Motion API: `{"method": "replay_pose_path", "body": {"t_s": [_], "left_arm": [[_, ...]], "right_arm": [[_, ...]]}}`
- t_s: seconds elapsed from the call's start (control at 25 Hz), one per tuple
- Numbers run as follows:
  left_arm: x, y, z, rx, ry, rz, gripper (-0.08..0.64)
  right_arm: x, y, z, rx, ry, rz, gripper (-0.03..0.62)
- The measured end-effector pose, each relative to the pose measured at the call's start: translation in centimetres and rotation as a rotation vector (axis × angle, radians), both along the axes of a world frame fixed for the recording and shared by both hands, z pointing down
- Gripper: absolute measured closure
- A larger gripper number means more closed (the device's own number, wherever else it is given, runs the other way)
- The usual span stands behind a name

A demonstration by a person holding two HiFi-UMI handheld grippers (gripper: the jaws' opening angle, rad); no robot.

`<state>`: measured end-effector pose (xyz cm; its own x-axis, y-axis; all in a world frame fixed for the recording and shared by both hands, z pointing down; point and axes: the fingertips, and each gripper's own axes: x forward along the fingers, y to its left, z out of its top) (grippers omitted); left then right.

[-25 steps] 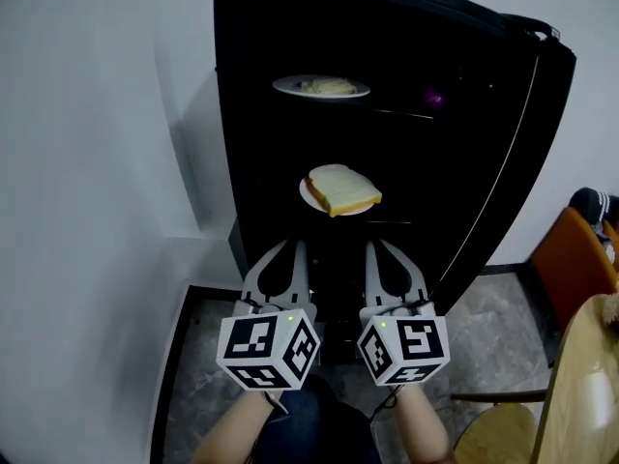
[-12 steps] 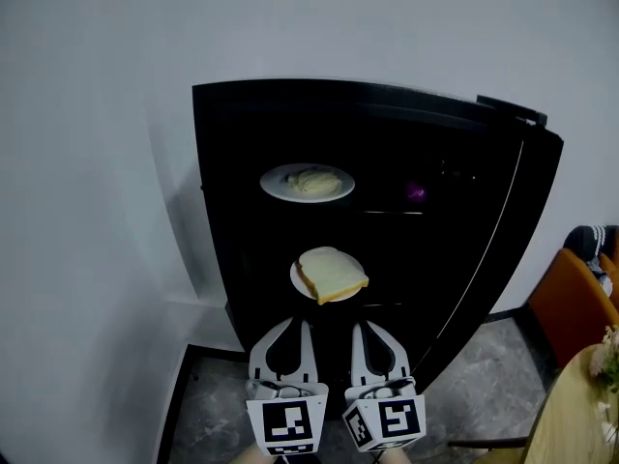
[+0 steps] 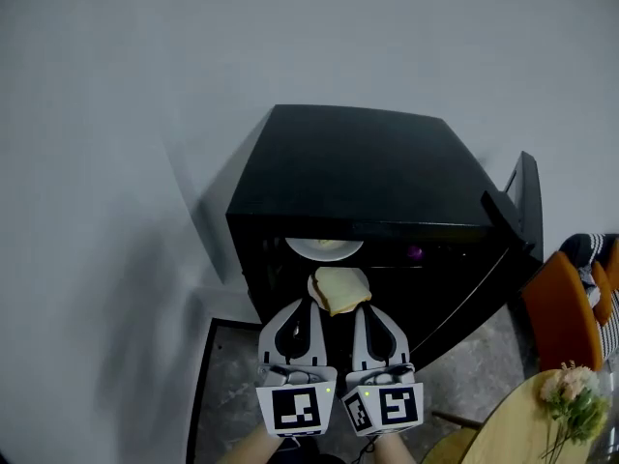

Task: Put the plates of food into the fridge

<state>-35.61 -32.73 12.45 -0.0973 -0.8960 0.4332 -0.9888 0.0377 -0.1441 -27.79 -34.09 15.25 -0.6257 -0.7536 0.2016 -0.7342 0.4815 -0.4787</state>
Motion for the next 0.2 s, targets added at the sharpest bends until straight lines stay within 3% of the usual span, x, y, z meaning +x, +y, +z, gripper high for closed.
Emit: {"method": "replay_pose_path", "body": {"t_s": [0.2], "left_arm": [[-1.5,-3.7,-7.3,-0.011,0.000,-0.070,0.551]], "right_arm": [[-1.1,-4.0,-7.9,0.013,-0.008,-0.017,0.580]]}}
